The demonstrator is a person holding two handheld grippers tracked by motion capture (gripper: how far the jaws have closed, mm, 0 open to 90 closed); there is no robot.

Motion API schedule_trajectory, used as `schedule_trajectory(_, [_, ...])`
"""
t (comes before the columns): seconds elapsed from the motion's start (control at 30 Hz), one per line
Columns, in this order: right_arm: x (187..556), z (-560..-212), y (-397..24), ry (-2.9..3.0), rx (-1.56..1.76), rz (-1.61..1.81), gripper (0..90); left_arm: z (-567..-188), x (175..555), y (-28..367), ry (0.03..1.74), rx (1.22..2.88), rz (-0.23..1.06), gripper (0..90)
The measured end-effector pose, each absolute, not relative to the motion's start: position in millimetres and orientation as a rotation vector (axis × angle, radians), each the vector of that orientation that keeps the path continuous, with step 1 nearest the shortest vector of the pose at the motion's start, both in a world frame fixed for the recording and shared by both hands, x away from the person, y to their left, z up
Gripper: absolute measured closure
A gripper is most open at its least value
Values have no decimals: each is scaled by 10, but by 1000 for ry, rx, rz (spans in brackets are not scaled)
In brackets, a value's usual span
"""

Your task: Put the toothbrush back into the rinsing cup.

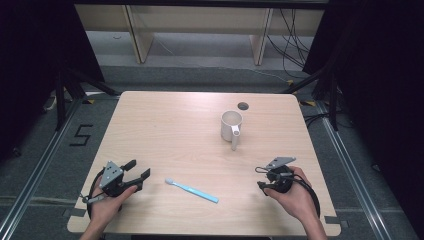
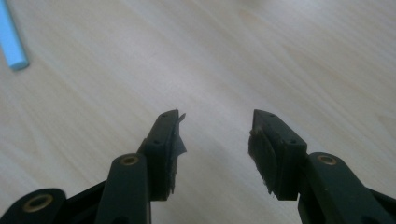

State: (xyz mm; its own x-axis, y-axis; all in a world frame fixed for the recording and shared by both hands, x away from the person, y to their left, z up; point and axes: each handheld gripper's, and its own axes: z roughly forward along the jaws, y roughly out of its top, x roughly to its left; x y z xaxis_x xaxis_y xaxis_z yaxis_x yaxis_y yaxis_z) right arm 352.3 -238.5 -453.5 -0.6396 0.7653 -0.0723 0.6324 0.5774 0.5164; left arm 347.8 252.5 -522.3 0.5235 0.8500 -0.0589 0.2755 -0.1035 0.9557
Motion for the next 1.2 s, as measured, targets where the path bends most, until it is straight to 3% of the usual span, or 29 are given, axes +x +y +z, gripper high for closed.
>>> schedule_trajectory(1.2, [3609,-4507,-1948,2880,989,343,580,-5223,3481,2525,971,1649,642,319])
